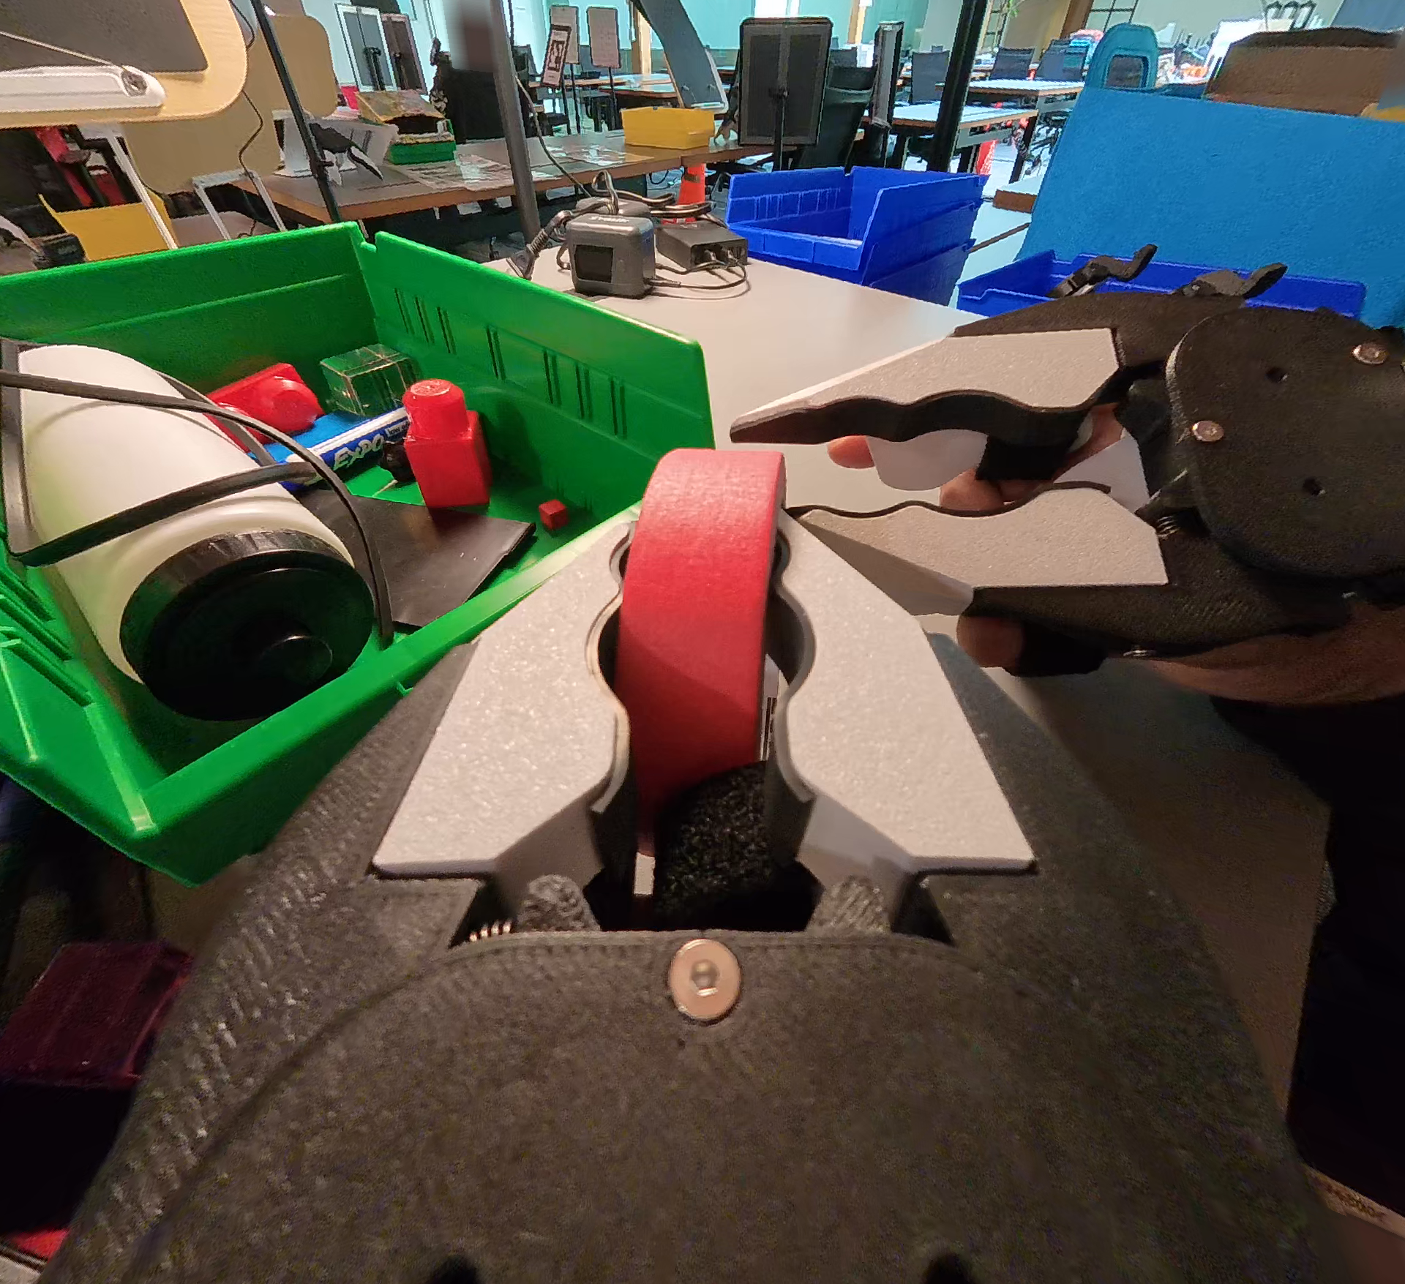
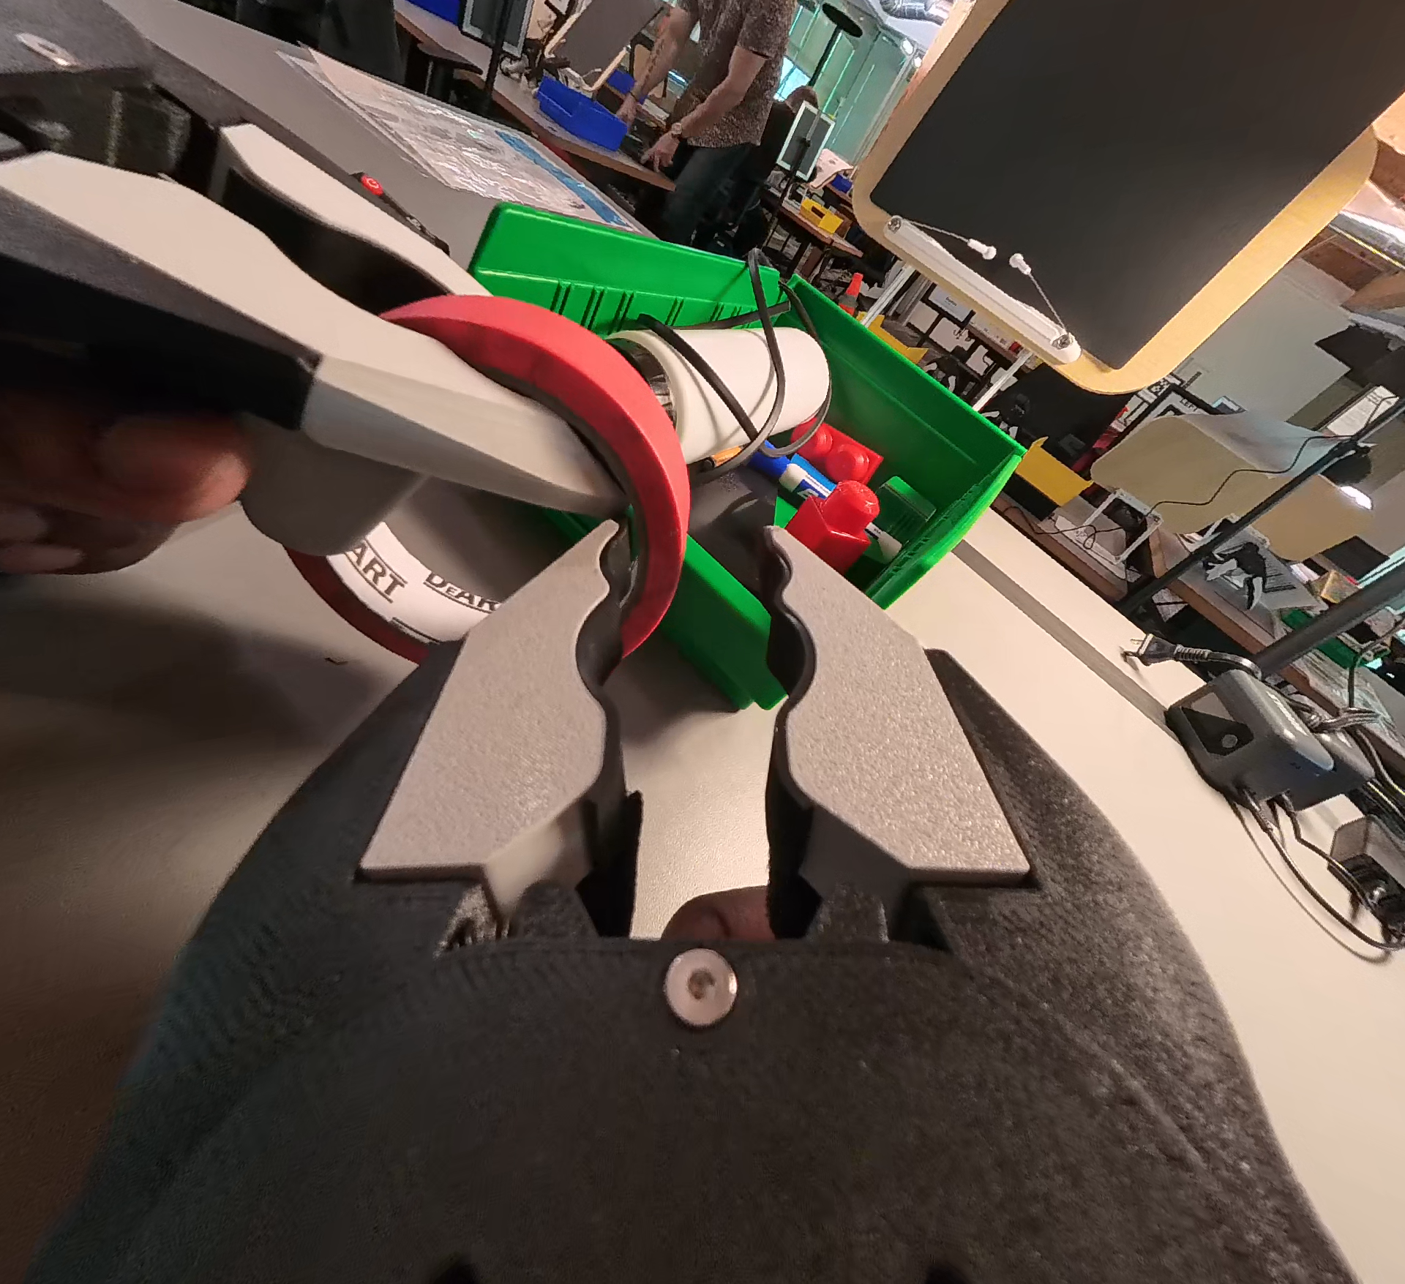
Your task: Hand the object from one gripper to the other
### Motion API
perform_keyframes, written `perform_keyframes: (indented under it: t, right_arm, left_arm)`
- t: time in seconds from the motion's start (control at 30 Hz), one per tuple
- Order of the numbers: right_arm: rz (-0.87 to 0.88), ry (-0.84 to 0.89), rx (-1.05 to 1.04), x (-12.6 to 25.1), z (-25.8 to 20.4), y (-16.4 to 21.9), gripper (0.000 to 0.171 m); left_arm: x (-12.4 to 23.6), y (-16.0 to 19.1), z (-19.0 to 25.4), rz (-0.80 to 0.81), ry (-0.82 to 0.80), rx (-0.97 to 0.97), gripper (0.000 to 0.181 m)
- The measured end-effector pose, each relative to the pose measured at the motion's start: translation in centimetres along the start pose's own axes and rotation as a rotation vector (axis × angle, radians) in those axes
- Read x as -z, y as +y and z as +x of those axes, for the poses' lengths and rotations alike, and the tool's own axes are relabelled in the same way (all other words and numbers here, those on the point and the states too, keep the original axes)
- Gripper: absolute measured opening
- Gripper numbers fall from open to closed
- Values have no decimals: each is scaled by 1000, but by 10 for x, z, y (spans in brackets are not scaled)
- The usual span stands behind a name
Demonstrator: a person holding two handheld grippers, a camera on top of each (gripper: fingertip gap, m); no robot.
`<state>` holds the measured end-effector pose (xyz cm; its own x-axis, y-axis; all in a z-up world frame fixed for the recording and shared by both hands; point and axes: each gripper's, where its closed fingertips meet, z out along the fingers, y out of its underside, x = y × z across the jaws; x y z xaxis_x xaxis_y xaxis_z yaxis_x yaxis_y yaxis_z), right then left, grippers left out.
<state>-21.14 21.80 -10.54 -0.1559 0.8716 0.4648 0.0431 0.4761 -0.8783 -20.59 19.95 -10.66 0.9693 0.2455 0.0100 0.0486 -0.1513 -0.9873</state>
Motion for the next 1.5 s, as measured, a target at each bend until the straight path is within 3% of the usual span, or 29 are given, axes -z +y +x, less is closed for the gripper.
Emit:
perform_keyframes:
  t: [1.0, 1.23, 1.5]
  right_arm:
    - [-57, 12, 83, -6, -7, 10, 25]
    - [-132, -8, 194, -12, -18, 23, 33]
    - [-99, -44, 83, -9, -19, 17, 33]
  left_arm:
    - [-1, 5, 0, -29, -14, -26, 30]
    - [-1, 3, 1, -15, -1, -18, 30]
    - [0, 0, 3, -1, 11, -6, 30]
